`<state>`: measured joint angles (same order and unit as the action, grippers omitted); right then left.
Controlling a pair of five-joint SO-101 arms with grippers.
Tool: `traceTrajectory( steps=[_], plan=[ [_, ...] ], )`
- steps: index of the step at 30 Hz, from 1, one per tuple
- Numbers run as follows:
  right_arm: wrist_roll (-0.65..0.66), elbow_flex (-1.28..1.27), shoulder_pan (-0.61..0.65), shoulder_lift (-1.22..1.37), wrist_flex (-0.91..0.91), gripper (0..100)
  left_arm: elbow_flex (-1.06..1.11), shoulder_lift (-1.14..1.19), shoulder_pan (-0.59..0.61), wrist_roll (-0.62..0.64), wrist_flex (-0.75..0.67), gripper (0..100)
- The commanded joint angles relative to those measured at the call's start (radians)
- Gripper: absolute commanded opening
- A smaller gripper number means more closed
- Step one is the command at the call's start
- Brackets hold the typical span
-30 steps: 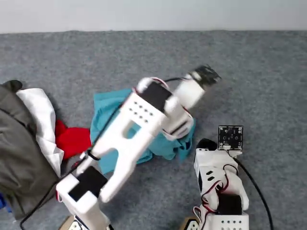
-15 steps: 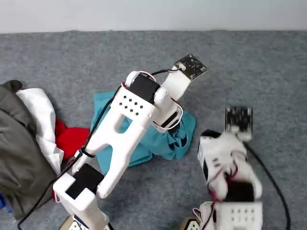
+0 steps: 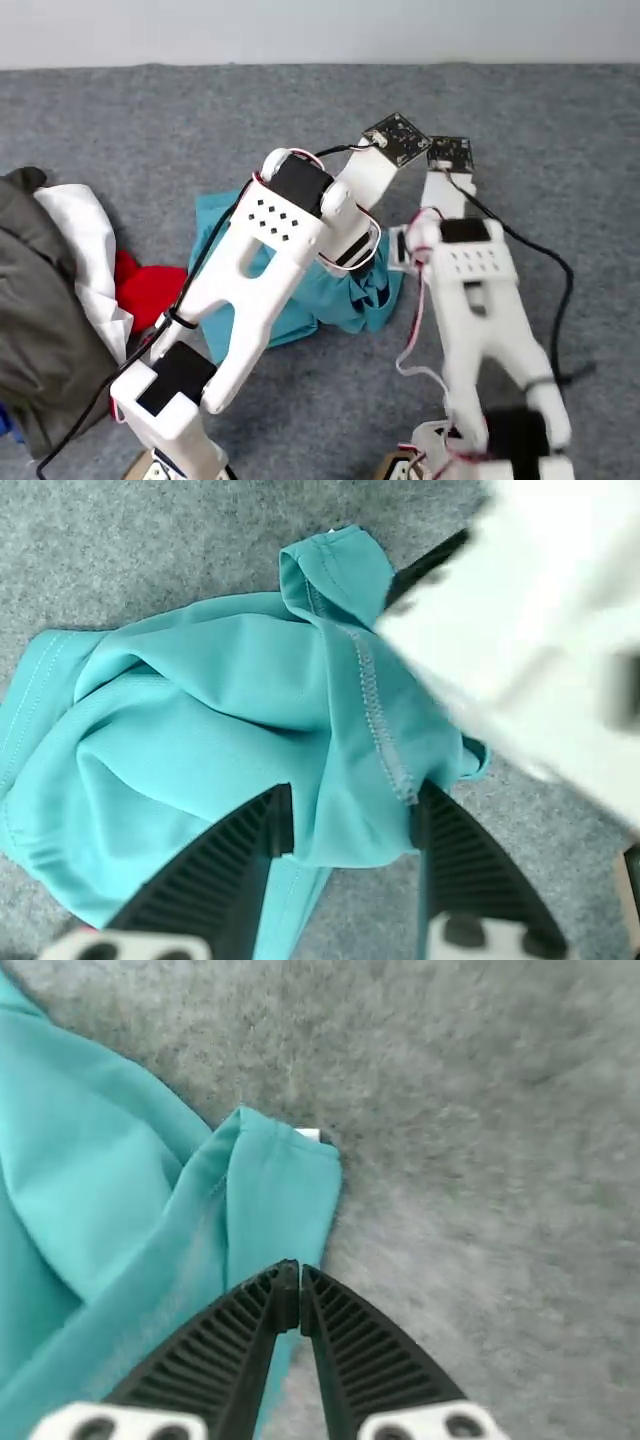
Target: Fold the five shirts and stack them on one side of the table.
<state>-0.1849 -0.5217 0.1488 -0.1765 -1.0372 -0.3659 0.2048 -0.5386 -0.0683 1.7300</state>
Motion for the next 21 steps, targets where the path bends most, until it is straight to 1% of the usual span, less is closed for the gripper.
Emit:
traceTrajectory(
  steps=[1,8,13,18,21],
  plan=[
    [-0.051,0.109,0.013,0.108,0.001,0.9,-0.036,-0.075,0.014,0.011,0.025,20],
    [-0.054,0.201,0.015,0.291,0.018,0.9,-0.035,-0.133,0.075,0.011,0.025,20],
    [-0.052,0.21,0.013,0.389,0.067,0.9,-0.035,-0.138,0.074,0.011,0.025,20],
    [-0.051,0.21,0.005,0.453,0.087,0.9,-0.036,-0.149,0.083,0.011,0.026,20],
    [-0.051,0.218,0.005,0.461,0.087,0.9,-0.036,-0.198,0.1,0.011,0.026,20]
  ],
)
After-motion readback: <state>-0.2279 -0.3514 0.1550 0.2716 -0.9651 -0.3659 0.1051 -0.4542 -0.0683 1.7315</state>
